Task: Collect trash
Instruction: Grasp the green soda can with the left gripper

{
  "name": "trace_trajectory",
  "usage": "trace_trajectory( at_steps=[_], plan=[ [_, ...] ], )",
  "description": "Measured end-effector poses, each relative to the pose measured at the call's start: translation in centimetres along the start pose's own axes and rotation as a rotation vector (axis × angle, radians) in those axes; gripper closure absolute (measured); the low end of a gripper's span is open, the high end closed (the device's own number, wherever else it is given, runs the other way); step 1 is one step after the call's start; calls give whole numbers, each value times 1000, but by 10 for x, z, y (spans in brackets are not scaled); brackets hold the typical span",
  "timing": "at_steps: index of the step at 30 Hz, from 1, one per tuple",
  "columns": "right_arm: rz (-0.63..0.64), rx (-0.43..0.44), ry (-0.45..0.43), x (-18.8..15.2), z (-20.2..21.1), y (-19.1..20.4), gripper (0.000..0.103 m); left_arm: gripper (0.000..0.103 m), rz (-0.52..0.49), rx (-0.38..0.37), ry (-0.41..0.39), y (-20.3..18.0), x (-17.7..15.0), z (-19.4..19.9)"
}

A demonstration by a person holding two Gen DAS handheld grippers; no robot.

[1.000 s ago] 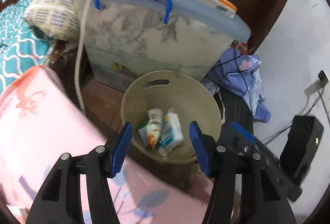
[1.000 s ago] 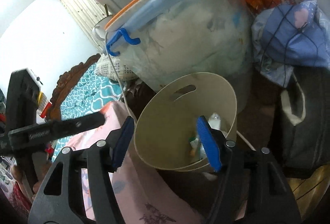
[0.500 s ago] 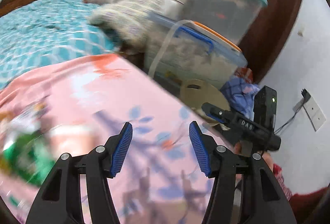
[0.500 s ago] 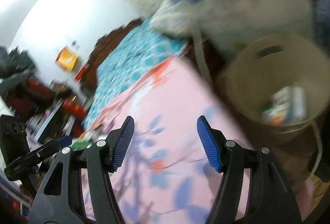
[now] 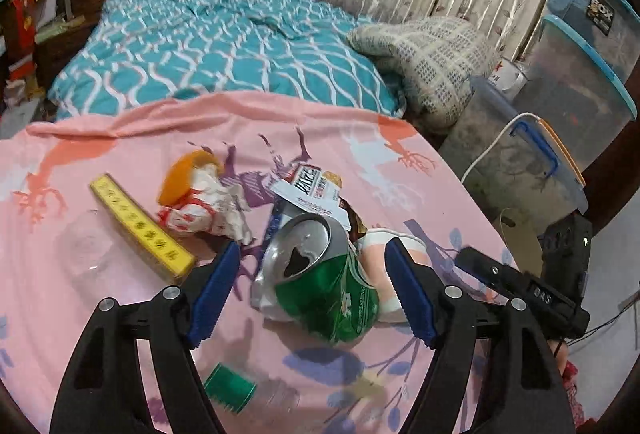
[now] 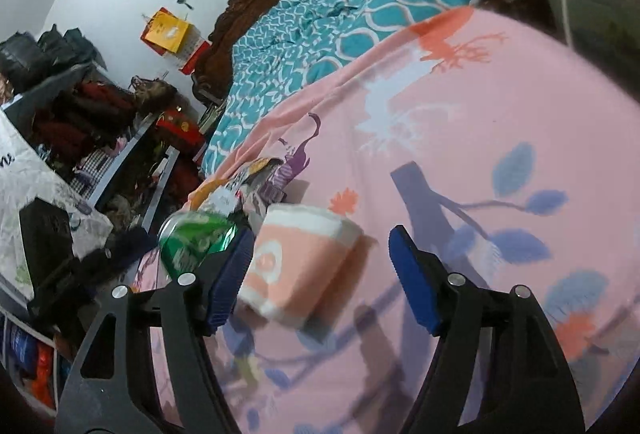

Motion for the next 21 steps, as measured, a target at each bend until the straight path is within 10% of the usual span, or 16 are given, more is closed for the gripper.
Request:
trace_trajectory(
  at_steps=[4, 8, 21],
  plan=[
    [55, -56, 37, 14, -30, 8, 30, 33, -34, -12, 37, -14, -5, -25],
    [85, -67, 106, 17, -52, 12, 30, 57, -76, -1, 53, -20, -14, -31],
    [158, -69, 114, -31, 2, 18, 39, 59, -131, -98, 74, -48, -72, 11]
  ],
)
Point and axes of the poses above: each gripper's, at about its wrist camera, not at the fingertips, and z roughly against the way its jaws point, y to its left, x to its top, the point moved 1 cm from there along -z, roughly the way its jaws point, and after that the axes turned 3 degrees about -y, right-handed, at the moved point
